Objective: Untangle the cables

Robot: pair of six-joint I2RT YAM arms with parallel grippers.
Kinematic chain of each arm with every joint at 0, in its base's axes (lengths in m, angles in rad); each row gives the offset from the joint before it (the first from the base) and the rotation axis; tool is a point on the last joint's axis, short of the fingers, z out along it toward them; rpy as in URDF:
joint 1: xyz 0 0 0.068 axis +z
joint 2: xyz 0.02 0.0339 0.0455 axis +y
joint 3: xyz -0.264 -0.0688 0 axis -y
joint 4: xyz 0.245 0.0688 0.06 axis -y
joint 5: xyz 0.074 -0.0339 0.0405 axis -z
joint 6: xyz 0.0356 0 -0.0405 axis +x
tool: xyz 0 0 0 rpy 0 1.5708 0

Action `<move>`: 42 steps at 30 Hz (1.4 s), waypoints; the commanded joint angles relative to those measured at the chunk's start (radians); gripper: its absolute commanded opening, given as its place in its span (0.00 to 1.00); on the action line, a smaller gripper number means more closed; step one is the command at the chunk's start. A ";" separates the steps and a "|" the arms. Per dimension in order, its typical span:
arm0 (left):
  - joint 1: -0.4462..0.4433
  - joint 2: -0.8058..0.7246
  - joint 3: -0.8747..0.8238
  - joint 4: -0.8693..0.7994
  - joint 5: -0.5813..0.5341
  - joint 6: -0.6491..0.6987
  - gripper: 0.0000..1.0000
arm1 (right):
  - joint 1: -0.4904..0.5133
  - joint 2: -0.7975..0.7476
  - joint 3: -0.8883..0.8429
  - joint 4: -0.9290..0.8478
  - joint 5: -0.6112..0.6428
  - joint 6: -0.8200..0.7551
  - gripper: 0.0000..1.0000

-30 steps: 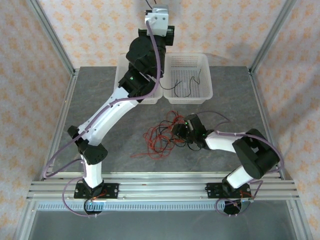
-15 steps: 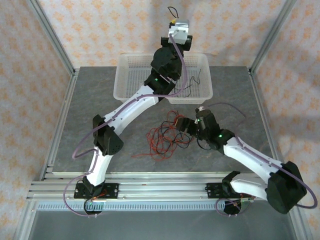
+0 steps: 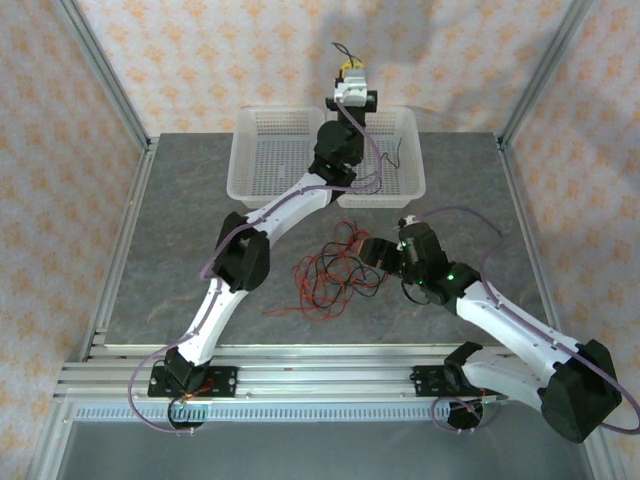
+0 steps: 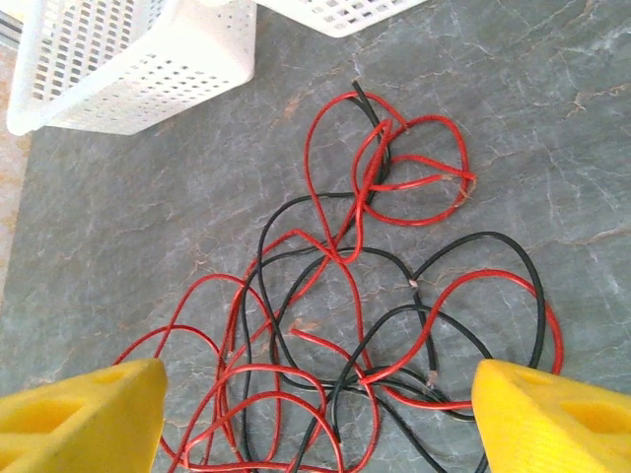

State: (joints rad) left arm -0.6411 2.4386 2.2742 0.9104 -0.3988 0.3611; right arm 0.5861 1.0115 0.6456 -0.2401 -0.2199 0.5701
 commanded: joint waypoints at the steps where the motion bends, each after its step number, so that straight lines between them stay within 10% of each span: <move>1: 0.000 0.053 -0.008 0.069 0.036 -0.112 0.00 | -0.005 -0.002 -0.020 -0.002 0.027 -0.014 0.81; 21: -0.029 0.071 0.076 -0.860 0.081 -0.245 0.06 | -0.035 0.057 0.081 -0.077 0.004 -0.039 0.80; 42: -0.012 0.012 0.137 -0.966 0.190 -0.350 0.67 | -0.045 0.047 0.082 -0.105 -0.001 -0.031 0.80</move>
State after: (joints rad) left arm -0.6544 2.5107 2.3810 -0.0376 -0.1936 0.0227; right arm 0.5461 1.0706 0.7013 -0.3225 -0.2279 0.5449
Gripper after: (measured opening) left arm 0.673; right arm 0.798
